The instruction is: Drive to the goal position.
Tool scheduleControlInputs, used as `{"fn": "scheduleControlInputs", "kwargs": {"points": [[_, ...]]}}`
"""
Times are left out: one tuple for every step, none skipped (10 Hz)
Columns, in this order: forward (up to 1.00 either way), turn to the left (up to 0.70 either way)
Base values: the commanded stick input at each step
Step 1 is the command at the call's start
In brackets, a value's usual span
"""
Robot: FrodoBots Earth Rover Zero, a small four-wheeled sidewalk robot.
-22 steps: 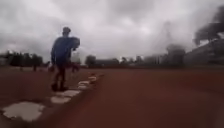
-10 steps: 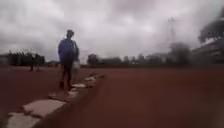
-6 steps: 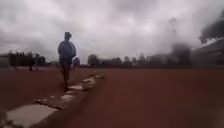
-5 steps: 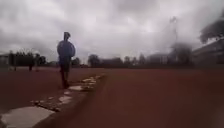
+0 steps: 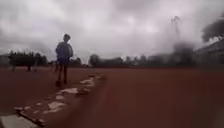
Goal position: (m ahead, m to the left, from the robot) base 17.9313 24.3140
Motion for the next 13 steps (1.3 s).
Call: {"fn": "scheduleControlInputs", "kwargs": {"points": [[0.85, 0.00], [0.85, 0.00], [0.85, 0.00], [0.85, 0.00], [0.85, 0.00], [0.85, 0.00], [0.85, 0.00], [0.85, 0.00], [0.85, 0.00], [0.85, 0.00], [0.85, 0.00], [0.85, 0.00], [0.85, 0.34]]}}
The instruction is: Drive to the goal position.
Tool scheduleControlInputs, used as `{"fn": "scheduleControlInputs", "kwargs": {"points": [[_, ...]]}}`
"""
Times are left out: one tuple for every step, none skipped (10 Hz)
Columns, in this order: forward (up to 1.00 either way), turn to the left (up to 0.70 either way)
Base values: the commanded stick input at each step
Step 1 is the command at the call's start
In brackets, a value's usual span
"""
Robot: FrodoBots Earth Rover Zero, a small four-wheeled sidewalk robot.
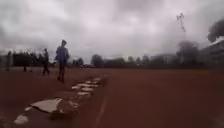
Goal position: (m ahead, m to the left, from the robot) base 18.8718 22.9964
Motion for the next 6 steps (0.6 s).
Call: {"fn": "scheduleControlInputs", "kwargs": {"points": [[0.85, 0.34], [0.85, 0.18], [0.85, 0.00], [0.85, 0.00], [0.85, 0.02], [0.85, 0.12]]}}
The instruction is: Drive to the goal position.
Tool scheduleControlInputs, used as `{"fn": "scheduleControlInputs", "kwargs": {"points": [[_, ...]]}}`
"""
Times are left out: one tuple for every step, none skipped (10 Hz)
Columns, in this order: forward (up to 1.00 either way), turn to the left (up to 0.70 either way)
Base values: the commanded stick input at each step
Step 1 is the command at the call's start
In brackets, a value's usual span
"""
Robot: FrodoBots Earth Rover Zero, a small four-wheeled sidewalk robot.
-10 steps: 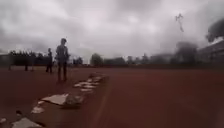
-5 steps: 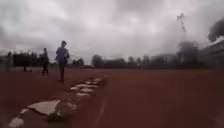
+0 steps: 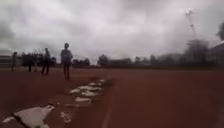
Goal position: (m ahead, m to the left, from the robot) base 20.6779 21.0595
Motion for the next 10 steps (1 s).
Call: {"fn": "scheduleControlInputs", "kwargs": {"points": [[0.85, 0.34], [0.85, 0.34], [0.85, 0.34], [0.85, 0.29], [0.85, 0.09], [0.85, 0.00], [0.85, 0.00], [0.85, 0.00], [0.85, 0.00], [0.85, 0.00]]}}
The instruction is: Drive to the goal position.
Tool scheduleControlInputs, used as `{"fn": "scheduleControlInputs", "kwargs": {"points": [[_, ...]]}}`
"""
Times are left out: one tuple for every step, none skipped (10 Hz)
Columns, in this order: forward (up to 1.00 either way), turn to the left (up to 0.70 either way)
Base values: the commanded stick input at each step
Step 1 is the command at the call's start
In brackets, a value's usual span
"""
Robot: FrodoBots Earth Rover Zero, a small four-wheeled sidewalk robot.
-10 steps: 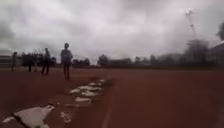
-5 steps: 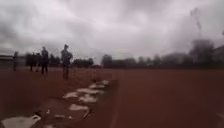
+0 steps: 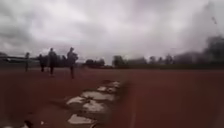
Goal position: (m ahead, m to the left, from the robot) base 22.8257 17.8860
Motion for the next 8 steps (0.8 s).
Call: {"fn": "scheduleControlInputs", "kwargs": {"points": [[0.85, 0.00], [0.85, 0.00], [0.85, 0.31], [0.85, 0.33], [0.85, 0.12], [0.85, 0.00], [0.85, 0.00], [0.85, 0.00]]}}
